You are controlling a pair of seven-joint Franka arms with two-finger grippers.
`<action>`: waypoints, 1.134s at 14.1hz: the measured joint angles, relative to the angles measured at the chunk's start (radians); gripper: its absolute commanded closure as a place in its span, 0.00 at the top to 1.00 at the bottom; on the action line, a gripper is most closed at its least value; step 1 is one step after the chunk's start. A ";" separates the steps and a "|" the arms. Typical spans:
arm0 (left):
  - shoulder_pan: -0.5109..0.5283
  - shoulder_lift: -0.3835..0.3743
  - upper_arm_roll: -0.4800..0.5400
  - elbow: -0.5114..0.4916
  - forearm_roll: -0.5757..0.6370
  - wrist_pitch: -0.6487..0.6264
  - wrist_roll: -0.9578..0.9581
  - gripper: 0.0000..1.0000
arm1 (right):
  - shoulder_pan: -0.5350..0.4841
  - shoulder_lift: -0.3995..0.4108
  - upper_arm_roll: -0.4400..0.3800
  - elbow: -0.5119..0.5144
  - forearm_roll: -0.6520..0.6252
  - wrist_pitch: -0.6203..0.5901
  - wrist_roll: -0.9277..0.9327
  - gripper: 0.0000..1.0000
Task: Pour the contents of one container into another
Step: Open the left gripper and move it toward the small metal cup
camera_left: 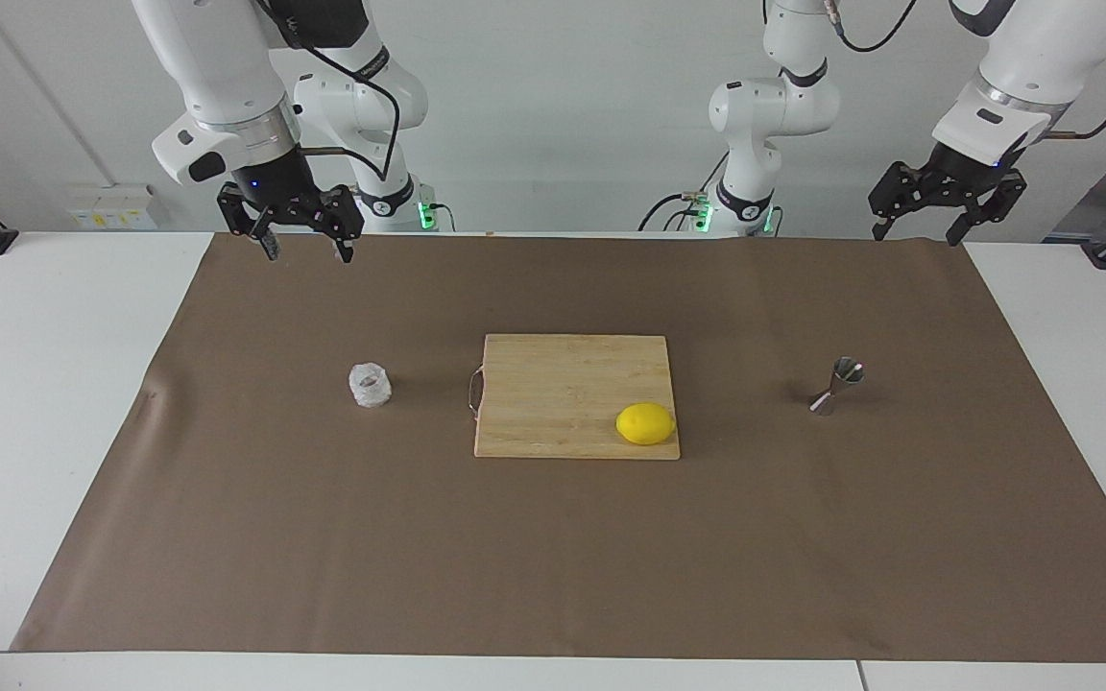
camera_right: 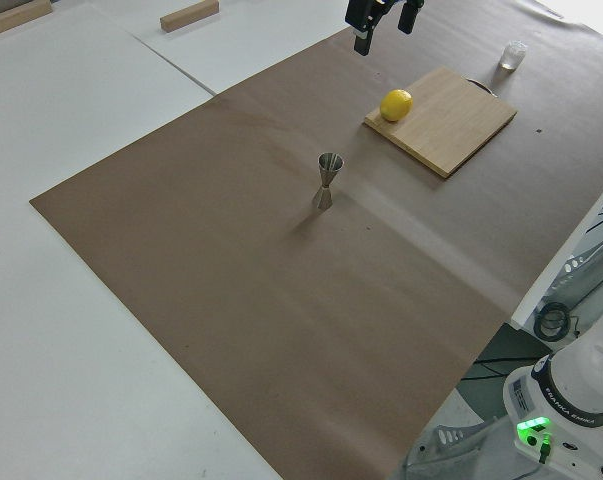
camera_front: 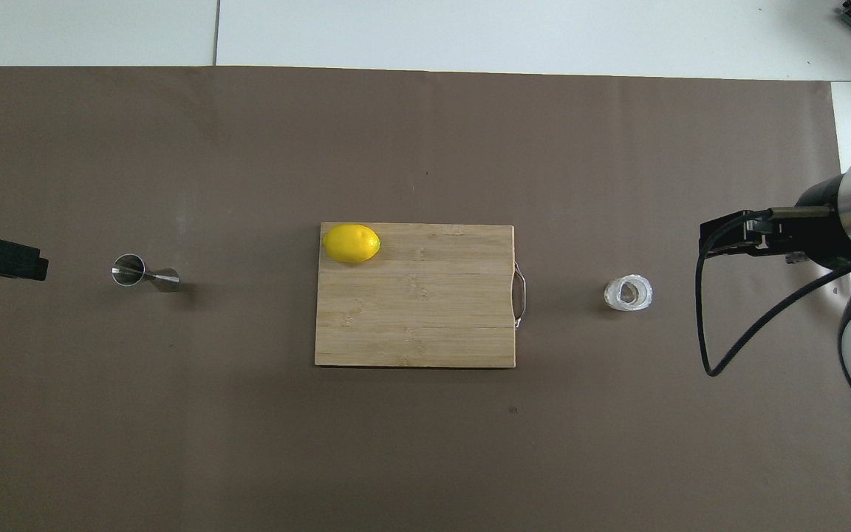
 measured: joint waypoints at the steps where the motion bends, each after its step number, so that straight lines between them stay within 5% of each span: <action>1: 0.000 0.000 0.000 0.000 0.000 0.000 0.000 1.00 | -0.004 0.000 0.000 0.000 0.000 -0.003 0.002 1.00; 16: 0.001 0.000 0.003 -0.001 -0.001 -0.022 -0.111 1.00 | -0.047 -0.002 0.015 0.000 -0.029 -0.046 0.002 1.00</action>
